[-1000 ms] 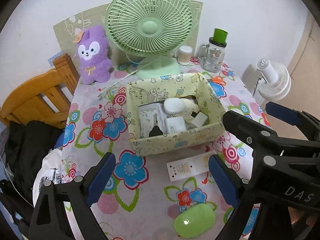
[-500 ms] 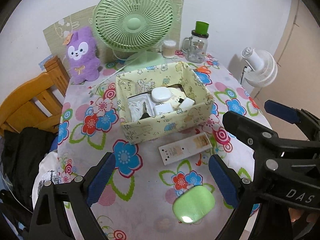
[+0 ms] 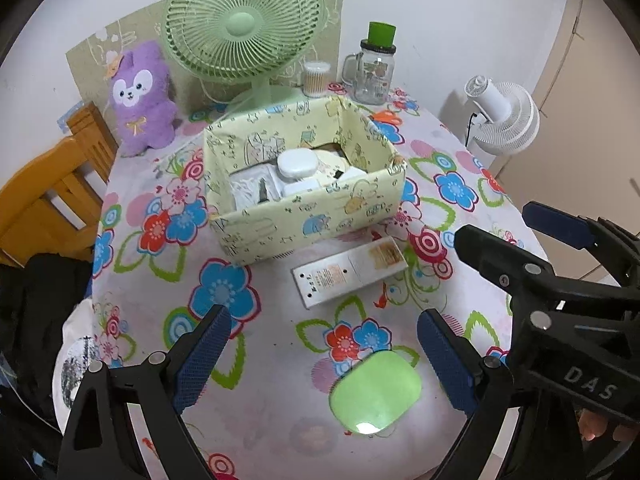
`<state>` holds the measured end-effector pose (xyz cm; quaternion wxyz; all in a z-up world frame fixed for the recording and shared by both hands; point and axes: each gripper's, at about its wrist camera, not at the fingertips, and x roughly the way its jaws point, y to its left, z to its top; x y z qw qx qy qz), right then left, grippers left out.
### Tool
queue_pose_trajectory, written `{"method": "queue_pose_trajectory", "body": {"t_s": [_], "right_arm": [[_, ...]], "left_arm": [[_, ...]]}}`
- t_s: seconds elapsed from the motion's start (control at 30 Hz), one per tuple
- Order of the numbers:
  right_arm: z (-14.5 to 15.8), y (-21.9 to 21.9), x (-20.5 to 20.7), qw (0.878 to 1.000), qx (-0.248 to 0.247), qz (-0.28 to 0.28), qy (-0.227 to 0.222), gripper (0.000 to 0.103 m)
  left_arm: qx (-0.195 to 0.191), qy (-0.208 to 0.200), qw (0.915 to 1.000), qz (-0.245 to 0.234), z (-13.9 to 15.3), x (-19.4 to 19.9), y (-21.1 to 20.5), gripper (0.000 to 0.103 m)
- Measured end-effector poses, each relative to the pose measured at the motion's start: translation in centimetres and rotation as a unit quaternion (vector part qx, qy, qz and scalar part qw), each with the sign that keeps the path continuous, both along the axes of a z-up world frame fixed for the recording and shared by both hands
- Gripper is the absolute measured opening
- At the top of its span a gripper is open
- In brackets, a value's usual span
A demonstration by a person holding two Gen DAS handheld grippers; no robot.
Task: Organize rigid objects
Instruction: 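Withdraw both tools from the basket toward the green lid and white box, then close the left tool on the green rounded lid while the right approaches the white box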
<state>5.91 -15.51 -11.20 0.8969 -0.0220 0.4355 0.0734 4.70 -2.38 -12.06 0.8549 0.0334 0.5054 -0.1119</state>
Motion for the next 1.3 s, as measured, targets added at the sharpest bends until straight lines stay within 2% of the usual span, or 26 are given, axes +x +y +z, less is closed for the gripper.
{"method": "queue_pose_trajectory", "body": {"t_s": [0.13, 0.2, 0.43, 0.6, 0.87, 1.0, 1.3], "right_arm": [[-1.4, -0.4, 0.2, 1.0, -0.013, 0.009, 0.015, 0.067], [-2.2, -0.9, 0.4, 1.0, -0.013, 0.013, 0.024, 0.065], [-4.5, -1.9, 0.9, 0.998, -0.027, 0.033, 0.041, 0.065], [-5.8, -2.2, 1.3, 0.996, -0.027, 0.062, 0.053, 0.066], [-8.9, -2.5, 2.0, 0.99, -0.029, 0.108, 0.084, 0.066], [-10.1, -2.7, 2.2, 0.987, -0.026, 0.124, 0.099, 0.072], [-11.6, -2.9, 2.5, 0.983, -0.033, 0.142, 0.109, 0.072]], "left_arm": [[-0.003, 0.02, 0.9997, 0.01, -1.5, -0.1, -0.5, 0.095], [-0.007, 0.03, 0.9994, 0.018, -2.4, -0.1, -0.8, 0.095], [-0.004, 0.061, 0.996, 0.066, -4.8, -0.5, -1.2, 0.095], [-0.026, 0.082, 0.9881, 0.128, -6.8, -1.1, -1.1, 0.095], [-0.029, 0.106, 0.9766, 0.185, -9.9, -2.4, -2.0, 0.095], [-0.032, 0.113, 0.9722, 0.203, -10.9, -2.8, -2.4, 0.095], [-0.04, 0.12, 0.9646, 0.231, -12.3, -3.2, -3.3, 0.095]]}}
